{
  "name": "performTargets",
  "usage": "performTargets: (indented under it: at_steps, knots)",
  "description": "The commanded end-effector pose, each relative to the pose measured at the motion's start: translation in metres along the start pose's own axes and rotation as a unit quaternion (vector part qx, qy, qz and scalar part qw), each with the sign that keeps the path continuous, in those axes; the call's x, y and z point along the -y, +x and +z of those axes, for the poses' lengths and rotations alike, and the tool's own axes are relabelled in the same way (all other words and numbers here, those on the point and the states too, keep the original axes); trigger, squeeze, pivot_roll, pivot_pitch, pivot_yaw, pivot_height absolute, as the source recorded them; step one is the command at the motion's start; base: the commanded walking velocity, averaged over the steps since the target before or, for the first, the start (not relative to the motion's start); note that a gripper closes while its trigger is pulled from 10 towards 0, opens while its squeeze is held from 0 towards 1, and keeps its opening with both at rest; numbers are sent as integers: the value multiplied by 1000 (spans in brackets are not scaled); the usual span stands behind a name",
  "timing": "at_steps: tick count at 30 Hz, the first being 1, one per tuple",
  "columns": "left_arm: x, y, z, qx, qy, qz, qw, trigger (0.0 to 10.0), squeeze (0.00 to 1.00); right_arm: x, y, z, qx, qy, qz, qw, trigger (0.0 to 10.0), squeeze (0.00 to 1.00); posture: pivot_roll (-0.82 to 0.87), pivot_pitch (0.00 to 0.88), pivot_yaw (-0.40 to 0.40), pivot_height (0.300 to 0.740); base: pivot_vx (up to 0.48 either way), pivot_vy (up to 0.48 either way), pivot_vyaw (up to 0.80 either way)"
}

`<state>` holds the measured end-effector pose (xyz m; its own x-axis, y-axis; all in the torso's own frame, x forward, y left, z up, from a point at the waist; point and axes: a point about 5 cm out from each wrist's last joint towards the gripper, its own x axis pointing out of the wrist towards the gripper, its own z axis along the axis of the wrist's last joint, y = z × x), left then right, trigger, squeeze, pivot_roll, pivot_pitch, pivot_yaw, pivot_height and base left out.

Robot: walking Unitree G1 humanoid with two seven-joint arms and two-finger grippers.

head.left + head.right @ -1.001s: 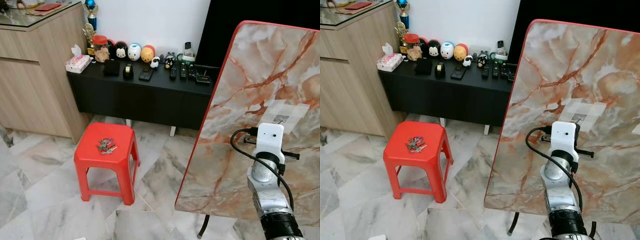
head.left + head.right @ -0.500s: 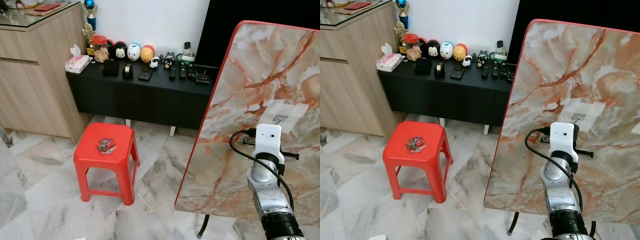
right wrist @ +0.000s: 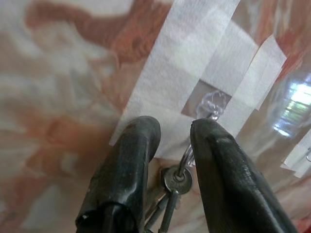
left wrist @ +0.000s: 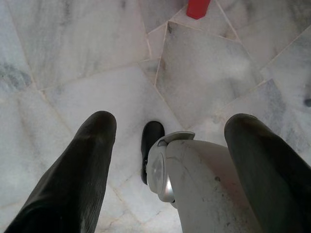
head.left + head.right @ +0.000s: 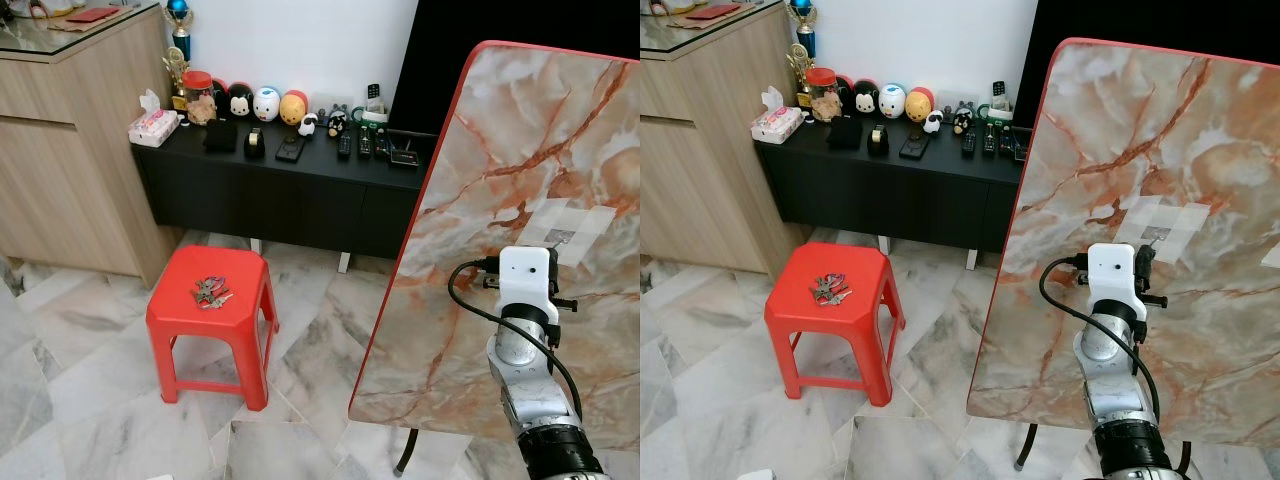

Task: Hang keys on a hook

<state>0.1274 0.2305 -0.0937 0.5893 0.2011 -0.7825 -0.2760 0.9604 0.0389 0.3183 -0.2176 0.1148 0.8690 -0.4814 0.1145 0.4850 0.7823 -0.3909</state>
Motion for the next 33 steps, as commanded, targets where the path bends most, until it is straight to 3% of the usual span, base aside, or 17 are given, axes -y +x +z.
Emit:
performTargets:
  at_steps: [1,3,5,6,7,9,10,11,15,18,21,23,25,26,28,30,33]
  knots:
    - [3,-1,-6,-14,1,-5,1000,10000,0,0,-1,7,19,18,9,1000,10000,0,-29,0,-124,740,0,0,0]
    - [3,-1,-6,-14,1,-5,1000,10000,0,-5,-6,7,25,41,38,998,10000,0,-35,0,-121,740,0,0,0]
    - [3,-1,-6,-15,2,-6,1000,10000,0,-19,-16,12,45,60,112,991,10000,0,-38,0,-121,740,0,0,0]
    - [3,-1,-6,-15,2,-6,1000,10000,0,-26,-24,15,54,74,158,983,10000,0,-38,0,-122,740,0,0,0]
    - [3,-1,-6,-15,3,-7,1000,10000,0,-36,-42,18,64,103,239,964,10000,0,-41,0,-121,740,0,0,0]
    - [3,-1,-6,-14,3,-7,1000,10000,0,-40,-53,18,69,112,287,949,10000,0,-45,0,-120,740,0,0,0]
    - [3,-1,-6,-14,4,-7,1000,10000,0,-43,-65,15,69,105,339,932,10000,0,-55,0,-116,740,0,0,0]
    - [3,-1,-6,-14,4,-7,1000,10000,0,-43,-65,15,69,105,339,932,10000,0,-55,0,-116,740,0,0,0]
    - [3,-1,-5,-13,6,-7,1000,10000,0,-42,-88,-3,15,94,427,899,10000,0,-65,0,-111,740,0,0,0]
    - [3,0,-4,-13,7,-8,1000,10000,0,-37,-90,-14,-15,92,429,899,10000,0,-65,0,-110,740,0,0,0]
    - [2,0,-3,-13,9,-8,1000,10000,0,-21,-91,-42,-100,124,418,894,10000,0,-75,0,-102,740,0,0,0]
    - [3,0,-2,-13,13,-9,1000,10000,0,-15,-92,-68,-193,133,393,889,10000,0,-84,0,-94,740,0,0,0]
    - [3,1,-1,-13,15,-10,1000,10000,0,-13,-94,-86,-259,151,375,877,10000,0,-90,0,-92,740,0,0,0]
    - [3,1,0,-12,18,-12,1000,10000,0,-13,-100,-103,-315,176,366,858,10000,0,-96,0,-87,740,0,0,0]
    - [3,2,1,-11,19,-13,1000,10000,0,-14,-105,-115,-348,174,361,847,10000,0,-104,0,-76,740,0,0,0]
    - [4,2,2,-11,23,-16,1000,10000,0,-15,-106,-126,-360,181,342,849,10000,0,-110,0,-69,740,0,0,0]
    - [4,2,3,-11,27,-17,999,10000,0,-13,-115,-152,-407,188,304,841,10000,0,-112,0,-57,740,0,0,0]
